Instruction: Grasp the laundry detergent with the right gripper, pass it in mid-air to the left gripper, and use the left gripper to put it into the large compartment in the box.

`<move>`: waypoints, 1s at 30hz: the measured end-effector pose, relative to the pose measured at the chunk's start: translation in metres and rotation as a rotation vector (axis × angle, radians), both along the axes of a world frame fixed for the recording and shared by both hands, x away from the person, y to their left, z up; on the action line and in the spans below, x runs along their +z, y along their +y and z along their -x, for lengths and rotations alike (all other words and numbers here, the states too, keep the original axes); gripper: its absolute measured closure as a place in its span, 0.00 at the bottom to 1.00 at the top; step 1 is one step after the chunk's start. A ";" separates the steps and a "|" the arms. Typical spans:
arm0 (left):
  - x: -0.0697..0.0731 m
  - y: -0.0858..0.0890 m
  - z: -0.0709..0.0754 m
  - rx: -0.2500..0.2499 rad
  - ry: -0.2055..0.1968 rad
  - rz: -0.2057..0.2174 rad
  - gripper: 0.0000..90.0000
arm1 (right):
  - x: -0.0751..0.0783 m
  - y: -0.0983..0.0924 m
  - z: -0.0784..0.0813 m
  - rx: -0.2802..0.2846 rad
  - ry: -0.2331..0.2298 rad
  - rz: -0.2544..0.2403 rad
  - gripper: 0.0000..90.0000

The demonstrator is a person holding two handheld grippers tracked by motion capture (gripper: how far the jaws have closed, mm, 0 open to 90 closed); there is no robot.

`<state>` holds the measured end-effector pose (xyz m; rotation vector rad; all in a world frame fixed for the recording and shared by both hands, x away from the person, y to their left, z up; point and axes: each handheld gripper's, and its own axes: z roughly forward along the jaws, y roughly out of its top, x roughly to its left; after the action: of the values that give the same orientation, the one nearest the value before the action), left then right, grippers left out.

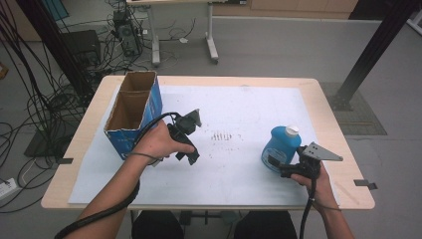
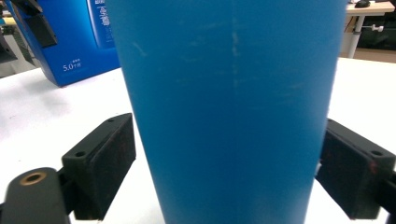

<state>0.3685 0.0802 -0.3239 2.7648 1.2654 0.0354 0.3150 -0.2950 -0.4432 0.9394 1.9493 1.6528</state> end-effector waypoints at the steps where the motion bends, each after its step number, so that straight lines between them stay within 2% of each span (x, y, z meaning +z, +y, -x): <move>1: 0.000 0.000 0.000 0.000 0.000 0.001 0.13 | 0.000 0.000 0.000 -0.001 0.000 0.001 0.15; 10: 0.000 0.000 0.000 -0.002 0.002 -0.003 0.13 | 0.000 0.000 -0.001 -0.002 -0.004 0.001 0.23; 30: 0.000 -0.001 0.000 -0.001 0.003 0.002 0.13 | 0.001 0.000 0.000 -0.002 -0.013 0.004 0.33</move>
<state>0.3684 0.0793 -0.3242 2.7650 1.2646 0.0302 0.3154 -0.2949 -0.4422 0.9264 1.9413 1.6491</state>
